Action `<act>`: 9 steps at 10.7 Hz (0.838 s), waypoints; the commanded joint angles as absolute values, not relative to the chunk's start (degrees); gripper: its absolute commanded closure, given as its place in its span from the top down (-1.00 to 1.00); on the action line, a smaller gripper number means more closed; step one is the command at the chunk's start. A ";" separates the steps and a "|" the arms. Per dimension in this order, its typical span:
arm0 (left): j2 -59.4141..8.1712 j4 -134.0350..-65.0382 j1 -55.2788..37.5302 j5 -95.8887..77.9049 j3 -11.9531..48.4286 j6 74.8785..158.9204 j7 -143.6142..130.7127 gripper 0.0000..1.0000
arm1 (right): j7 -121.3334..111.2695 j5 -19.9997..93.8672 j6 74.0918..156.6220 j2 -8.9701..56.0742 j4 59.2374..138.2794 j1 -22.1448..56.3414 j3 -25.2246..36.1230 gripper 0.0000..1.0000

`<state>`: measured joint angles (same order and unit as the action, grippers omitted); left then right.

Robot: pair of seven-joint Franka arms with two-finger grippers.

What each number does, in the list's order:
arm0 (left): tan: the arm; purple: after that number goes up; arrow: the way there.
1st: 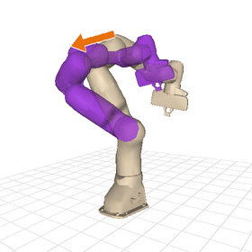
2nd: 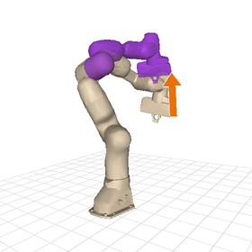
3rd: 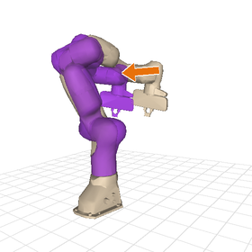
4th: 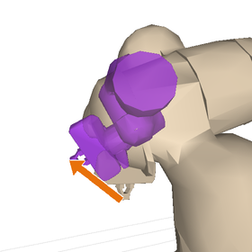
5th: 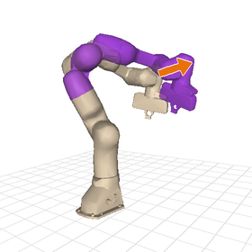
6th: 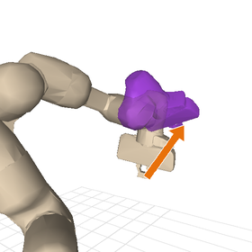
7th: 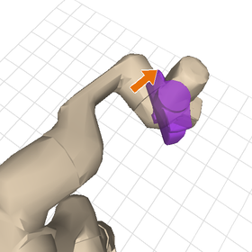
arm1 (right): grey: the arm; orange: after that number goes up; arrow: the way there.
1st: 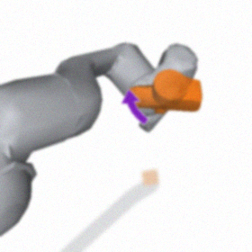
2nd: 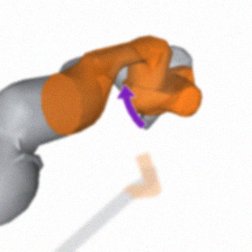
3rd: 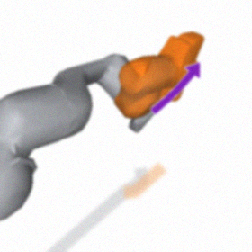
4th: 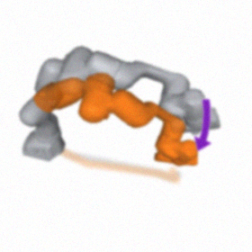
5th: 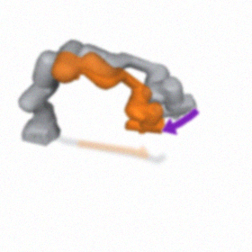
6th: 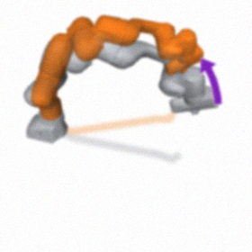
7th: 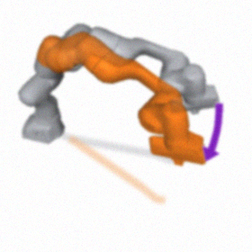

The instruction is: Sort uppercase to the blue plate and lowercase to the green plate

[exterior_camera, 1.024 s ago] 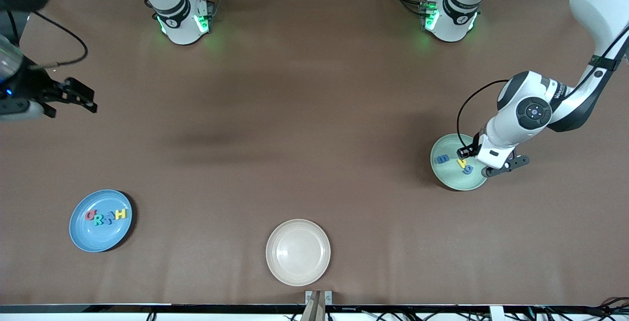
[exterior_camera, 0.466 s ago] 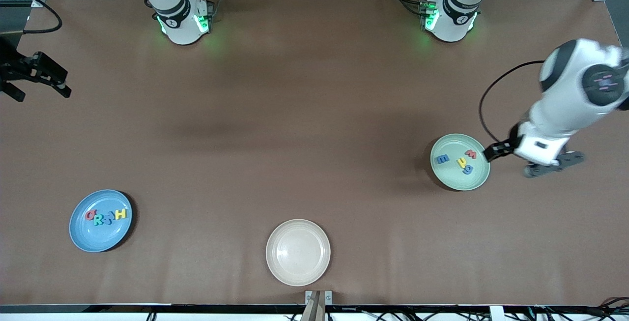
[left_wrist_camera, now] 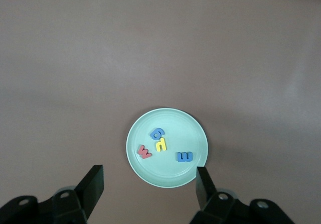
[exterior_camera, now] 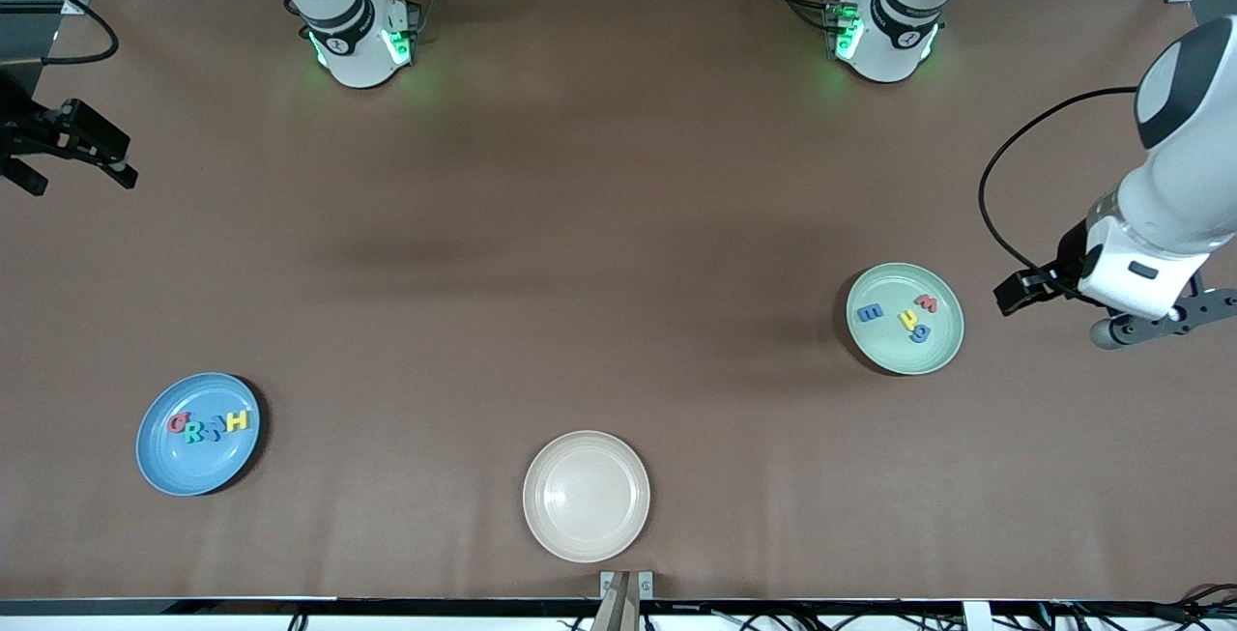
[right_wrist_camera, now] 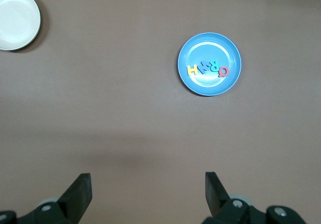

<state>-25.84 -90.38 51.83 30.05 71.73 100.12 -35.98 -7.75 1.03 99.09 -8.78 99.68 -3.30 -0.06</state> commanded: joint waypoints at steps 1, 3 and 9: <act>-25.49 -88.08 51.59 29.53 71.72 97.92 -33.06 0.65 | -7.12 0.79 98.26 -10.19 100.19 -4.22 -0.79 1.00; -23.49 -87.01 49.67 28.66 70.41 97.03 -30.34 0.65 | -7.29 0.79 98.00 -10.20 100.20 -4.22 -0.70 1.00; -20.32 -76.29 22.99 19.28 41.47 90.71 -24.89 0.65 | -7.29 0.79 98.00 -10.20 100.20 -4.22 -0.70 1.00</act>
<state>-22.94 -78.74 29.65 23.44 50.20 92.88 -28.04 -7.75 1.02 98.39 -9.14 99.69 -3.33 -0.07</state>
